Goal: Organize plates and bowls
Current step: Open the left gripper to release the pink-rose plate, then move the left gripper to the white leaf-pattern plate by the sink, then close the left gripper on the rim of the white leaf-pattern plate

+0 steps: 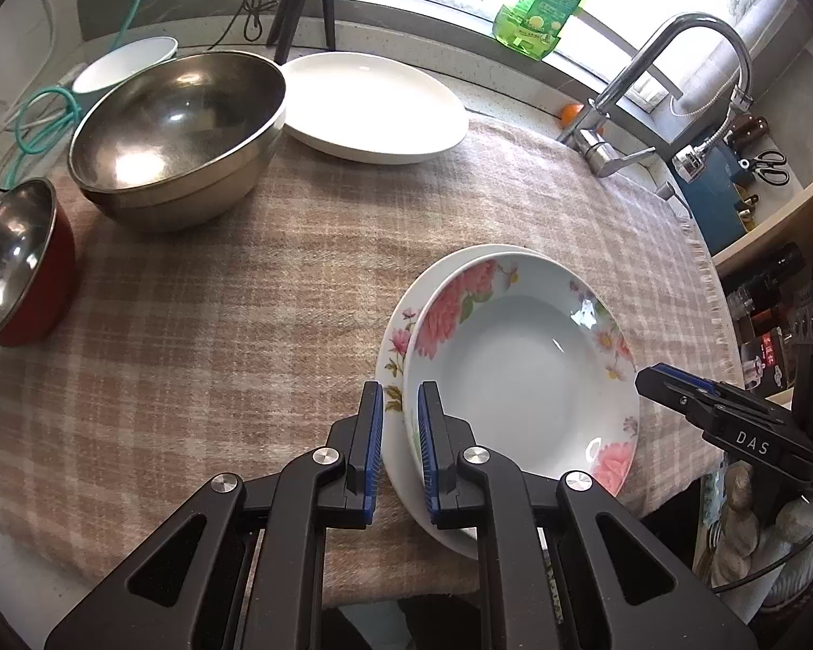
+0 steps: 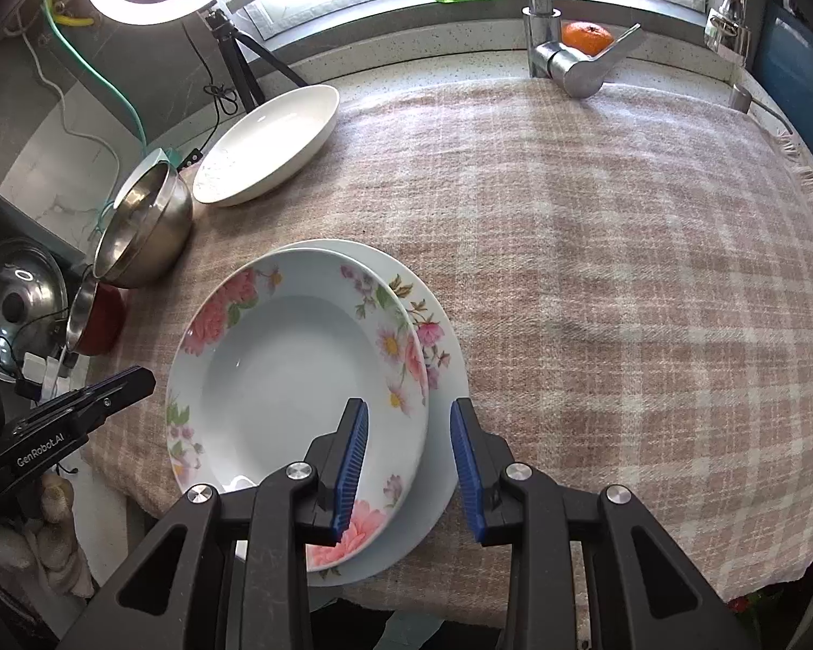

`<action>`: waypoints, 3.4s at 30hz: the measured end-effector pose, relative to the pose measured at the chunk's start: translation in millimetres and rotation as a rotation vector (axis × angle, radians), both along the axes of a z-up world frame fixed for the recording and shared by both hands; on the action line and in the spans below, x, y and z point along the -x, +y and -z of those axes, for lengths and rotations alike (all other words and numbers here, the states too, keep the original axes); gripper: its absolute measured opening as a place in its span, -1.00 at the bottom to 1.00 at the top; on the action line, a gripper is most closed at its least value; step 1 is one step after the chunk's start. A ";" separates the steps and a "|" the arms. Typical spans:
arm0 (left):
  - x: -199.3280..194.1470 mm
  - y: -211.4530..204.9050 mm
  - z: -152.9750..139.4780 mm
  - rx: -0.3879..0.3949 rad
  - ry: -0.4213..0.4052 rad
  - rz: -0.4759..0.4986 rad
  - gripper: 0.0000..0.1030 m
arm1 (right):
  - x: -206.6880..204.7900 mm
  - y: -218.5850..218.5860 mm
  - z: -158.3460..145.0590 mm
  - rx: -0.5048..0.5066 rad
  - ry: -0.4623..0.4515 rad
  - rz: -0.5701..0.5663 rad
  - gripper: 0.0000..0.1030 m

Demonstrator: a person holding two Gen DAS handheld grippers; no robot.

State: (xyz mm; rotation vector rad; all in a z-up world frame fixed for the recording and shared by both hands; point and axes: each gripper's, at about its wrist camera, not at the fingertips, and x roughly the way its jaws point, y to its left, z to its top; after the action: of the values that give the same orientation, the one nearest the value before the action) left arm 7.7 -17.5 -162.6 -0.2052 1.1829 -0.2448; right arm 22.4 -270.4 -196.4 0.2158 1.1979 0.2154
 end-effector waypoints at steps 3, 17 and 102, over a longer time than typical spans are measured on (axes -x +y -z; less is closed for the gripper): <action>0.3 2.9 -4.9 0.007 -0.008 -0.002 -0.77 | 1.0 2.0 -7.6 -0.006 -0.021 0.000 -0.44; 0.2 22.7 -27.6 0.045 -0.053 -0.027 -0.77 | 9.9 10.7 -48.4 -0.024 -0.138 0.037 -0.44; -128.3 22.0 25.6 0.163 0.080 -0.780 -0.71 | -378.2 122.1 28.3 -0.090 0.114 -0.661 -0.44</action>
State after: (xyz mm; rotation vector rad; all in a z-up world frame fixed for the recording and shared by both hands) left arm 136.0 4.5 -188.2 -0.8008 1.0800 0.3567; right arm 400.6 -148.3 -224.7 -0.1006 1.3446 0.8433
